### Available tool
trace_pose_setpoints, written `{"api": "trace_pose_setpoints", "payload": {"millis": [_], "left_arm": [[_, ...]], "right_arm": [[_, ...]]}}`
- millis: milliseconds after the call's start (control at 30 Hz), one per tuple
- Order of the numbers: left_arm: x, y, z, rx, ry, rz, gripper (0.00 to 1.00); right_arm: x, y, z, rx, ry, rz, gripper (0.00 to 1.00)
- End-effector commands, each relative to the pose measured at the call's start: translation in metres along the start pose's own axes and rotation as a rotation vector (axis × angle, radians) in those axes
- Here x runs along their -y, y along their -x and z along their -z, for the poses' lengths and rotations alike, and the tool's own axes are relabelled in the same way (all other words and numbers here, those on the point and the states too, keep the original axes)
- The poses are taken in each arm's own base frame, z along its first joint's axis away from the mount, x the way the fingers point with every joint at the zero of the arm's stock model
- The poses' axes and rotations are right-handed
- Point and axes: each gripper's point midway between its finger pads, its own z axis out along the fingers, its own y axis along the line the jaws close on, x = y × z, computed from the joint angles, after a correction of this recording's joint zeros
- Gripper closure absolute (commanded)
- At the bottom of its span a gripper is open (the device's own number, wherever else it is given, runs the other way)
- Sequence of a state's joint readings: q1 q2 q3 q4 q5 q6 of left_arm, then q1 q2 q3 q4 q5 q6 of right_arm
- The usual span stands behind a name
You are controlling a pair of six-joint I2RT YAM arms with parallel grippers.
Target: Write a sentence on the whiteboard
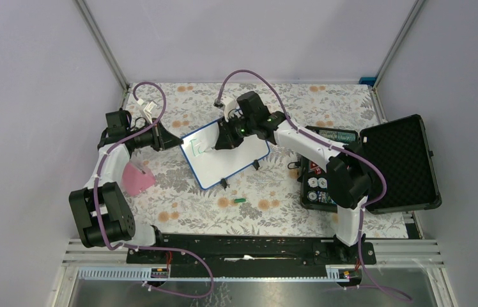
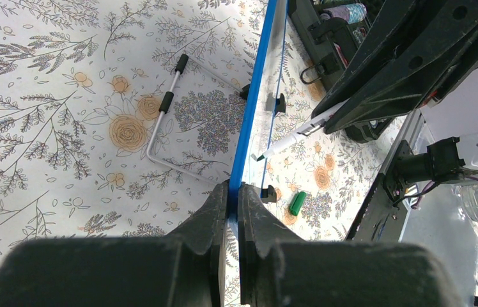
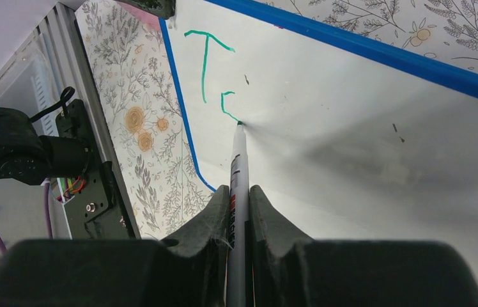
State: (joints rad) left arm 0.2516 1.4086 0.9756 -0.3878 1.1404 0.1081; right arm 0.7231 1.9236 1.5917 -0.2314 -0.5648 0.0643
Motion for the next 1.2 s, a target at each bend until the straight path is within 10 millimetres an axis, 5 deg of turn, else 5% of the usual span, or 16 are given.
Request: {"api": "trace_pose_setpoints", "payload": {"millis": [0, 500, 1167], "left_arm": [[0.009, 0.021, 0.005, 0.035, 0.005, -0.096, 1.0], [0.009, 0.02, 0.004, 0.035, 0.004, -0.096, 1.0], [0.009, 0.021, 0.005, 0.036, 0.007, -0.098, 1.0]], "right_arm": [[0.007, 0.025, 0.018, 0.068, -0.058, 0.048, 1.0], [0.004, 0.042, 0.017, 0.095, -0.045, 0.045, 1.0], [-0.009, 0.041, 0.006, 0.08, -0.008, 0.051, 1.0]]}}
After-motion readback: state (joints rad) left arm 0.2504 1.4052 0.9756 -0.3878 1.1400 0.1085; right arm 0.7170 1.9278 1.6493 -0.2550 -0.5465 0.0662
